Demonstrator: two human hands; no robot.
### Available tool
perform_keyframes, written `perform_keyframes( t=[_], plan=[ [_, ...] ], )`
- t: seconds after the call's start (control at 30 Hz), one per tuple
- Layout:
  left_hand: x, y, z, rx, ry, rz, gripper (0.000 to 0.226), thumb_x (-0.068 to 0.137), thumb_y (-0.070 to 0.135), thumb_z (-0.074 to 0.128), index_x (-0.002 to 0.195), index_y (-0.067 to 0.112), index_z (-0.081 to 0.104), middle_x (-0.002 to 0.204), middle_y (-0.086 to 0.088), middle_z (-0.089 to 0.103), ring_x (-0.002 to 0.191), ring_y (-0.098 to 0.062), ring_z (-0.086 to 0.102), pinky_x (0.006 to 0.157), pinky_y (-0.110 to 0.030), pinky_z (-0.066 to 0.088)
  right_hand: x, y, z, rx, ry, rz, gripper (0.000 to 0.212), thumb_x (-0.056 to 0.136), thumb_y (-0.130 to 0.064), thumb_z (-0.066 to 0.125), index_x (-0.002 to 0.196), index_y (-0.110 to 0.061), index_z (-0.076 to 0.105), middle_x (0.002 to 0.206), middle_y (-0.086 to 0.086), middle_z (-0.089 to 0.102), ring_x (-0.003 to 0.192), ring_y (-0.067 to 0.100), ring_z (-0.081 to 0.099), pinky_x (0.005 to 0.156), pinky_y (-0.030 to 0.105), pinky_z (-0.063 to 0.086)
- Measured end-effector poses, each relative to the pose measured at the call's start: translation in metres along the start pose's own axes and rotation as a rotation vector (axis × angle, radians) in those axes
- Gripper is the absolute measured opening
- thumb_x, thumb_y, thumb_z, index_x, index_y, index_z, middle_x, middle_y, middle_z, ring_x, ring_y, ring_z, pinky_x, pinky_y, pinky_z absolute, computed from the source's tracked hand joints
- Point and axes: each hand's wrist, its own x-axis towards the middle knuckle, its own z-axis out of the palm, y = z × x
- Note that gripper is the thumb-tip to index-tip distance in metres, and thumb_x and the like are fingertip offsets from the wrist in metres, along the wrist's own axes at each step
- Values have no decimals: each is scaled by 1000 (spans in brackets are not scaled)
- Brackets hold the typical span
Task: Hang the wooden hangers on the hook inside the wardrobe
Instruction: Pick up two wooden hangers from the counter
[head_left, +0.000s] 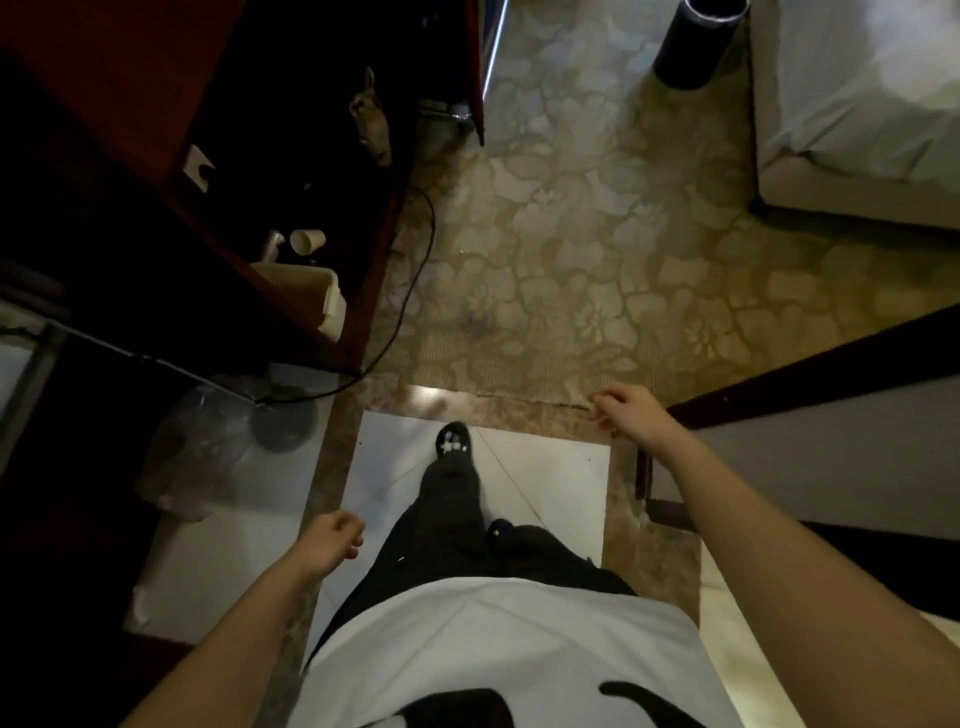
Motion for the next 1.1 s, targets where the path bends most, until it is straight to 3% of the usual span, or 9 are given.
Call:
perform_keyframes(
  t=[0.17,0.27,0.33,0.5,0.63,0.77,0.87,0.97,1.1],
  plan=[
    [47,39,-26,5,-25,-54,18,96,8,44,81,2,54,74,-11,52,61,-17,47,47,-18,38,53,-44,-21,61,35,0,28,97,-7,41,116,7,56,94,18,56,66,17,52,48,15,46],
    [80,86,-51,1,-28,-17,19,94,4,45,77,1,54,77,-16,54,71,-27,51,65,-30,44,75,-43,-29,7,6,88,29,97,-12,41,109,7,59,84,15,56,71,22,51,58,25,40],
    [102,128,-69,50,-57,40,19,94,6,46,78,3,55,81,-17,55,79,-26,52,75,-40,47,85,-33,-35,-29,0,163,26,97,-12,42,103,5,61,81,11,57,70,19,51,57,22,40],
    [149,246,-117,219,-80,251,21,96,19,45,104,5,58,96,-16,61,91,-29,59,84,-40,48,103,-29,-57,-10,56,289,23,96,-11,44,82,-10,62,71,11,58,64,19,52,59,26,41],
    [168,325,-138,156,-74,371,22,97,18,43,110,5,56,101,-12,60,95,-25,58,89,-38,46,127,-43,-75,-11,25,343,28,96,-12,44,72,-7,58,62,11,52,57,19,47,57,30,36],
    [187,360,-148,87,-41,361,26,97,17,44,114,1,56,101,-12,61,95,-24,59,90,-39,47,176,-87,-99,-52,-1,314,28,96,-12,43,73,-6,57,65,9,53,60,18,49,56,26,40],
    [203,353,-152,177,-20,227,29,96,21,45,117,4,55,112,-17,61,100,-26,58,82,-34,45,225,-135,-120,-110,-56,243,27,96,-12,42,73,-7,55,68,9,51,60,16,47,54,24,38],
    [215,348,-146,235,-3,94,33,96,24,46,121,3,54,121,-18,58,108,-28,55,85,-32,42,283,-194,-143,-222,-127,125,27,98,-15,39,100,2,59,83,12,56,68,16,50,57,23,40],
    [222,366,-128,62,20,22,26,96,19,46,112,2,57,114,-19,60,98,-24,55,85,-35,45,347,-289,-171,-250,-166,-47,29,98,-14,40,112,5,57,89,14,57,63,14,51,58,23,39]
  ],
)
